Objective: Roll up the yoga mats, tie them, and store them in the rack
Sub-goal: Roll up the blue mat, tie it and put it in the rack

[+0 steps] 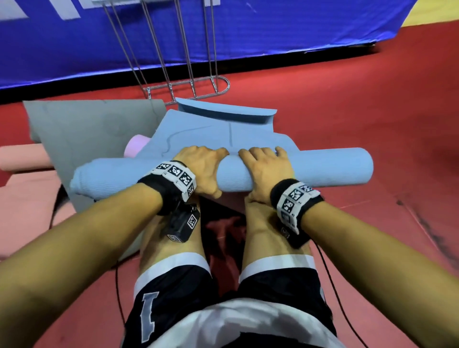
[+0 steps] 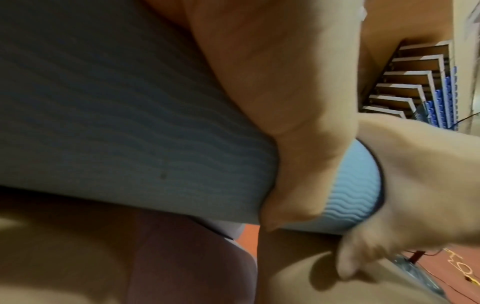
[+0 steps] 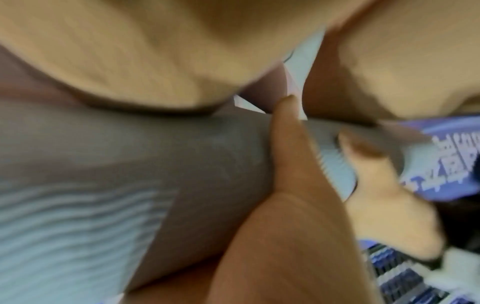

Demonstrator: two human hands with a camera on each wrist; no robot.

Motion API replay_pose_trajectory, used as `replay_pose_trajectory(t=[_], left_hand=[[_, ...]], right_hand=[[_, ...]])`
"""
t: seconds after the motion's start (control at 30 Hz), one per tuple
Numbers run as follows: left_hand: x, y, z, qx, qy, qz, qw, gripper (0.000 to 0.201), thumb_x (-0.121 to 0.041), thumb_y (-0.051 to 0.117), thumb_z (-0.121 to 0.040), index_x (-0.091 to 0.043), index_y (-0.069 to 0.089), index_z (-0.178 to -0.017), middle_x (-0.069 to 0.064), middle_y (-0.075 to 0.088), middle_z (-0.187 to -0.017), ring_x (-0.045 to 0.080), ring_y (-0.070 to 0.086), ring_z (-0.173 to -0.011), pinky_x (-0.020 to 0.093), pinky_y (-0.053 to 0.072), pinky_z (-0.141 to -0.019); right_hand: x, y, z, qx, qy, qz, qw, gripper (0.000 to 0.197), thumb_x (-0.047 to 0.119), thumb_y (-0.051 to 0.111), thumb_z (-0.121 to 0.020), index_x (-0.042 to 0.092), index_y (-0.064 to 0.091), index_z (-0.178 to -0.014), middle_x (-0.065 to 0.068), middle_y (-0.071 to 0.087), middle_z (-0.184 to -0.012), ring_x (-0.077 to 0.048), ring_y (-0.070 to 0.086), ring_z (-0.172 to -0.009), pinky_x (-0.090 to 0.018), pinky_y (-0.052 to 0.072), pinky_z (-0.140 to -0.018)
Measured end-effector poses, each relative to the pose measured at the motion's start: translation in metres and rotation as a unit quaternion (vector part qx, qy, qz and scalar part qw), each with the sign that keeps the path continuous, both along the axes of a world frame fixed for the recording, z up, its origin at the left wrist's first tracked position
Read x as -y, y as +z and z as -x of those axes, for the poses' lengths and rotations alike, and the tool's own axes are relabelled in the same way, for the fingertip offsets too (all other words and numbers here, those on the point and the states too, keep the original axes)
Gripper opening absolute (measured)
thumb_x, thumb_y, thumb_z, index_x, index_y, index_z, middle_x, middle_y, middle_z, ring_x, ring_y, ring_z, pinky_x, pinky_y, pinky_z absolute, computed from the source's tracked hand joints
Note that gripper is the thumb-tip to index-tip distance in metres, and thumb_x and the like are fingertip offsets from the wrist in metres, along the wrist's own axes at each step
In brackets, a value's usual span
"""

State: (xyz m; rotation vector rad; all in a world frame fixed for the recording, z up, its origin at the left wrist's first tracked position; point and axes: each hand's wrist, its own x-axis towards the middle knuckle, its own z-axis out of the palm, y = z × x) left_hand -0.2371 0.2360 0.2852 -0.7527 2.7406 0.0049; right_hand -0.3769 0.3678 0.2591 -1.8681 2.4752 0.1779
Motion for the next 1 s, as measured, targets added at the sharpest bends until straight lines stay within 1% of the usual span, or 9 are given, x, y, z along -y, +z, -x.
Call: replay_pose_trajectory(t=[0.13,0.2,0.3,0.4,0.5,0.63,0.8,0.9,1.0], left_hand=[[0.009,0.019,0.004,0.007,0.021,-0.03,0.999,0.083,-0.059,0.083,-0.051,-0.037,0.049,-0.124,-0.006,0.064,-0.088,0.026,0.061,-0.084,0.033,0.046,-0.073],[0.021,0.044,0.005,-0.006,0.032,-0.029,0.999,0.079,-0.056,0.086,-0.053,-0.038,0.051,-0.122,-0.008,0.058,-0.085,0.024,0.054,-0.08,0.031,0.043,-0.071],[0.033,0.092,0.0,-0.042,0.042,-0.025,0.998,0.071,-0.054,0.089,-0.056,-0.038,0.054,-0.116,-0.007,0.063,-0.089,0.023,0.058,-0.081,0.031,0.047,-0.072],[0.034,0.124,-0.013,-0.047,0.049,-0.048,0.997,0.065,-0.057,0.09,-0.051,-0.04,0.051,-0.099,-0.01,0.062,-0.082,0.022,0.058,-0.077,0.029,0.043,-0.071],[0.023,0.111,-0.025,-0.032,0.053,-0.144,0.988,0.075,-0.067,0.085,-0.036,-0.029,0.059,-0.096,-0.01,0.069,-0.087,0.019,0.066,-0.082,0.033,0.053,-0.077],[-0.004,0.049,-0.033,0.042,0.053,-0.255,0.965,0.067,-0.061,0.088,-0.035,-0.033,0.065,-0.092,-0.015,0.073,-0.089,0.009,0.069,-0.087,0.034,0.056,-0.088],[-0.007,0.029,-0.026,0.069,0.062,-0.374,0.923,0.069,-0.051,0.091,-0.036,-0.027,0.072,-0.098,-0.009,0.077,-0.093,0.016,0.073,-0.095,0.039,0.058,-0.091],[-0.002,0.029,-0.019,0.095,0.066,-0.402,0.908,0.066,-0.047,0.094,-0.038,-0.028,0.073,-0.098,-0.008,0.078,-0.097,0.021,0.073,-0.101,0.037,0.058,-0.092],[0.004,0.033,-0.017,0.093,0.064,-0.343,0.932,0.086,-0.065,0.091,-0.039,-0.038,0.064,-0.116,-0.014,0.072,-0.107,0.015,0.068,-0.104,0.034,0.053,-0.097]], right_hand=[[0.003,0.01,0.0,-0.003,-0.02,0.047,0.999,0.092,0.037,0.08,-0.057,0.025,0.041,-0.139,0.001,0.056,-0.128,-0.026,0.054,-0.121,-0.053,0.027,-0.114],[0.008,0.026,0.01,-0.008,-0.006,0.11,0.994,0.095,0.041,0.083,-0.051,0.023,0.046,-0.138,-0.002,0.055,-0.129,-0.027,0.054,-0.121,-0.051,0.027,-0.113],[0.016,0.053,0.02,-0.029,0.034,0.224,0.974,0.105,0.051,0.086,-0.043,0.019,0.051,-0.137,-0.006,0.056,-0.132,-0.029,0.055,-0.121,-0.054,0.028,-0.112],[0.018,0.08,0.016,-0.037,0.059,0.25,0.966,0.111,0.059,0.084,-0.041,0.02,0.05,-0.14,-0.007,0.056,-0.135,-0.029,0.056,-0.122,-0.059,0.026,-0.113],[-0.005,0.083,0.006,-0.028,0.061,0.175,0.982,0.12,0.074,0.08,-0.035,0.024,0.049,-0.139,-0.007,0.055,-0.138,-0.03,0.06,-0.116,-0.056,0.032,-0.109],[-0.048,0.058,-0.015,0.009,0.028,-0.024,0.999,0.097,0.073,0.072,-0.047,0.027,0.046,-0.128,0.0,0.061,-0.117,-0.029,0.059,-0.109,-0.041,0.044,-0.091],[-0.051,0.054,-0.016,0.031,0.013,-0.071,0.997,0.082,0.071,0.071,-0.044,0.03,0.047,-0.111,0.003,0.066,-0.098,-0.028,0.063,-0.096,-0.037,0.047,-0.082],[-0.044,0.056,-0.009,0.051,-0.002,-0.091,0.995,0.08,0.07,0.076,-0.045,0.031,0.046,-0.108,0.003,0.067,-0.091,-0.028,0.065,-0.087,-0.035,0.044,-0.073],[-0.037,0.053,-0.005,0.071,-0.021,-0.109,0.991,0.08,0.071,0.078,-0.044,0.032,0.043,-0.104,0.003,0.065,-0.085,-0.028,0.065,-0.083,-0.036,0.047,-0.074]])
